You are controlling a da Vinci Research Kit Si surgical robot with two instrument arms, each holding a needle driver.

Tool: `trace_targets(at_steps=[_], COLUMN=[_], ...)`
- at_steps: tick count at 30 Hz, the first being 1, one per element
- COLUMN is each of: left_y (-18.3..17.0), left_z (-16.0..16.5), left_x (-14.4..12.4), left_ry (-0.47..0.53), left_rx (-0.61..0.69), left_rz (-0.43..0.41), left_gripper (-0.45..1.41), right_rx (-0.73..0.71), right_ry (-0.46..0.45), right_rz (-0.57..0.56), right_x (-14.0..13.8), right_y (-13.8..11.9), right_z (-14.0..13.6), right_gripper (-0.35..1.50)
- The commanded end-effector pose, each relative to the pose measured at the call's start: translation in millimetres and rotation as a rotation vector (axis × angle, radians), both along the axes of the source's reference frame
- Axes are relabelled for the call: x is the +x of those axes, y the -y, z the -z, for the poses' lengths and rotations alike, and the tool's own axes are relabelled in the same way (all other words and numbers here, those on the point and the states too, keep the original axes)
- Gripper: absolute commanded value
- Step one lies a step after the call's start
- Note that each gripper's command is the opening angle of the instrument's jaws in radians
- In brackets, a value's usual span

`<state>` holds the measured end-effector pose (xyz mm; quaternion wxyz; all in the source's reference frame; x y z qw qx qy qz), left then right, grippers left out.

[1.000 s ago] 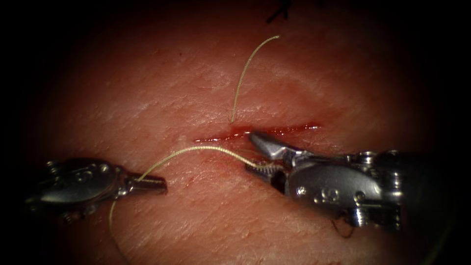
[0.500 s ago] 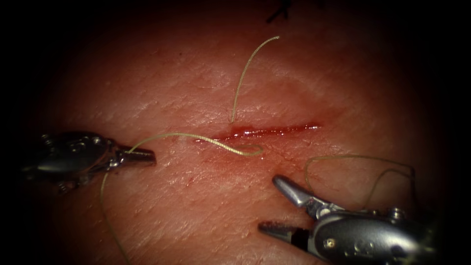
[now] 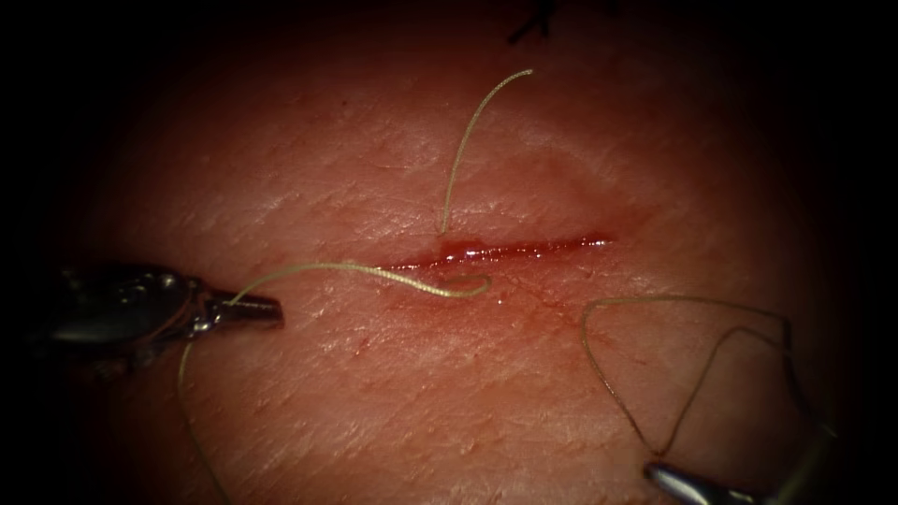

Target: Wound Closure

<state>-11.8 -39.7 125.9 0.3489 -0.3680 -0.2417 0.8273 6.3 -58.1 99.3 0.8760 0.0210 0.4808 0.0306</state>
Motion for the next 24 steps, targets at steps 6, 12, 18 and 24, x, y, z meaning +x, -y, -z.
trace_targets(at_steps=[6,12,18,24], left_y=[0.9,1.7,2.6,3.8], left_z=[0.0,0.6,1.4,2.6], left_x=[-0.8,-1.3,-2.3,-3.2], left_ry=[0.002,0.011,0.016,0.016], left_rx=[0.011,-0.019,-0.077,-0.111], left_rz=[0.003,-0.015,-0.053,-0.074], left_gripper=[-0.45,-0.45,-0.45,-0.45], right_rx=[-0.024,-0.056,-0.088,-0.053], right_ry=[0.108,0.144,0.099,-0.017], right_rz=[-0.074,-0.106,-0.195,-0.187], right_x=[-5.5,-4.8,-1.9,2.4], right_y=[-5.6,-11.5,-16.3,-18.3], right_z=[-0.3,-0.9,-1.7,-1.6], right_gripper=[1.05,0.96,0.95,0.46])
